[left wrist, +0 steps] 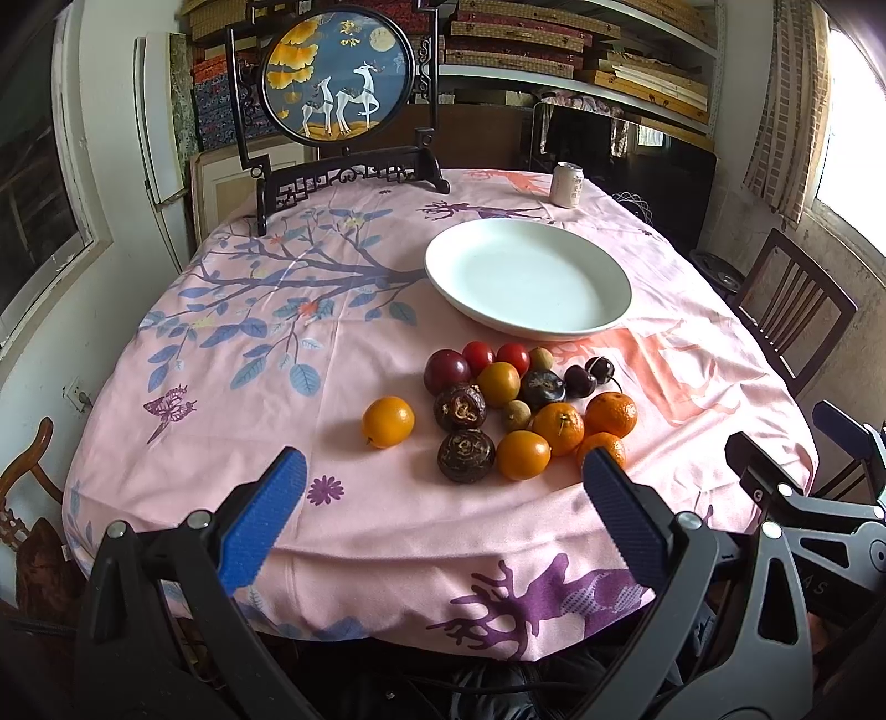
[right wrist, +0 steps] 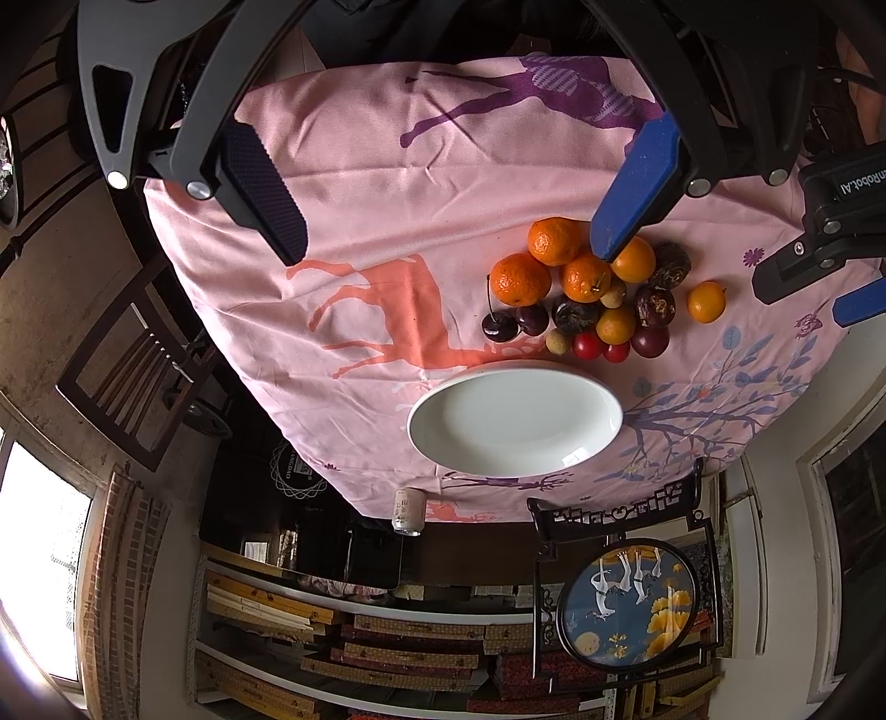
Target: Organize fruits
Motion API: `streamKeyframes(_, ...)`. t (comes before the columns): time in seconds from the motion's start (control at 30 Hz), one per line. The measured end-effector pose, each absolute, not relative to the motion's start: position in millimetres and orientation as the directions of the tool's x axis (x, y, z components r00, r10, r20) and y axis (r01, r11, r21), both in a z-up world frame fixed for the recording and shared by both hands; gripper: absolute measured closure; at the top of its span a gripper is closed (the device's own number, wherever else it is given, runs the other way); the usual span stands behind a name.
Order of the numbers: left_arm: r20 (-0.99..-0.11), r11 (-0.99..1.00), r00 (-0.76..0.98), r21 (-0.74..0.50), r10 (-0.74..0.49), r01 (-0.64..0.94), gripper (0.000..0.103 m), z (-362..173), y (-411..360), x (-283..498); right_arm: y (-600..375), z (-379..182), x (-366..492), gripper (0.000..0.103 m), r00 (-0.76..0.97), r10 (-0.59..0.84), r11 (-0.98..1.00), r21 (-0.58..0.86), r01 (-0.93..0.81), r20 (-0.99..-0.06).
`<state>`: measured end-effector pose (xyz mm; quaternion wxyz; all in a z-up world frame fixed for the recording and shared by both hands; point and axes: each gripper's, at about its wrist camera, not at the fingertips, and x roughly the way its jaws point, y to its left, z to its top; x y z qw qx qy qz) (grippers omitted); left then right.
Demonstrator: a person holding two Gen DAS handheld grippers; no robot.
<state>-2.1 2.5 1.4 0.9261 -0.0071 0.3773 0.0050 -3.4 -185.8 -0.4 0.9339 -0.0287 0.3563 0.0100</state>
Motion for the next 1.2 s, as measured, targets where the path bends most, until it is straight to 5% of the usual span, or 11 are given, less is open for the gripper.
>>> streamKeyframes(1.2,-0.702,1.0,0.713,-0.009,0.003,-0.013,0.002,5.1,1.6,-6.4,-183.4,-3.7,-3.0,0.001,0.746,-0.005,0.998,-0.048,-0.036,-0.666)
